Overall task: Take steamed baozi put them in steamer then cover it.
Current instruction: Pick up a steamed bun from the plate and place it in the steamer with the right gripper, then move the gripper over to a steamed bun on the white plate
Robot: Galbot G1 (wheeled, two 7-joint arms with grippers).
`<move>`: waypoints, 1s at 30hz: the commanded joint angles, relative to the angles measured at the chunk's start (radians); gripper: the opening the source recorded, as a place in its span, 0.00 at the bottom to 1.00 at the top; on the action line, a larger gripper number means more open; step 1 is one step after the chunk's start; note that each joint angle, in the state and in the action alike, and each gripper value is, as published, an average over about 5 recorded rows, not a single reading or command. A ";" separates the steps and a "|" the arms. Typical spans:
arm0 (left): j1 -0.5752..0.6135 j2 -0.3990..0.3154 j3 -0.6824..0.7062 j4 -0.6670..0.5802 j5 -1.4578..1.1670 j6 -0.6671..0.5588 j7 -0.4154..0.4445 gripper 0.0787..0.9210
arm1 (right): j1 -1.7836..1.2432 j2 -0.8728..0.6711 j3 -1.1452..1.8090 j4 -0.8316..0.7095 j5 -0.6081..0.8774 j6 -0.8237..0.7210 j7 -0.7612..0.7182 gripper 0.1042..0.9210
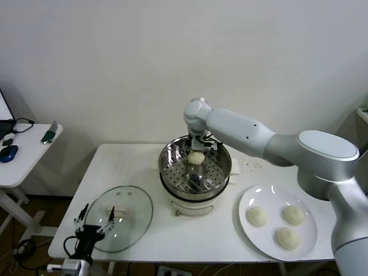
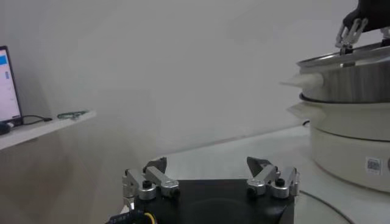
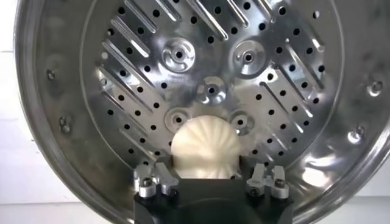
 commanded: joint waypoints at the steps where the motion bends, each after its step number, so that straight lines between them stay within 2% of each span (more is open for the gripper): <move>1: 0.000 0.000 -0.001 0.005 -0.001 -0.002 -0.002 0.88 | -0.020 0.016 0.021 -0.028 -0.028 0.008 -0.009 0.87; 9: 0.002 0.003 0.000 0.014 -0.003 -0.009 -0.008 0.88 | 0.027 -0.037 0.059 0.044 0.080 -0.006 -0.051 0.88; 14: 0.003 0.004 0.002 0.013 -0.002 -0.011 -0.008 0.88 | 0.137 -0.169 -0.006 0.181 0.317 -0.101 -0.096 0.88; 19: 0.004 0.001 0.000 0.007 -0.006 -0.013 -0.001 0.88 | 0.292 -0.340 -0.145 0.255 0.683 -0.315 -0.088 0.88; 24: 0.013 0.003 0.001 -0.014 -0.007 -0.012 0.002 0.88 | 0.453 -0.503 -0.360 0.362 1.021 -0.564 0.035 0.88; 28: 0.015 0.006 0.005 -0.025 -0.006 -0.013 0.003 0.88 | 0.535 -0.646 -0.473 0.506 1.199 -0.839 0.106 0.88; 30: 0.015 0.006 0.007 -0.027 -0.005 -0.013 0.002 0.88 | 0.543 -0.708 -0.489 0.552 1.245 -0.910 0.106 0.88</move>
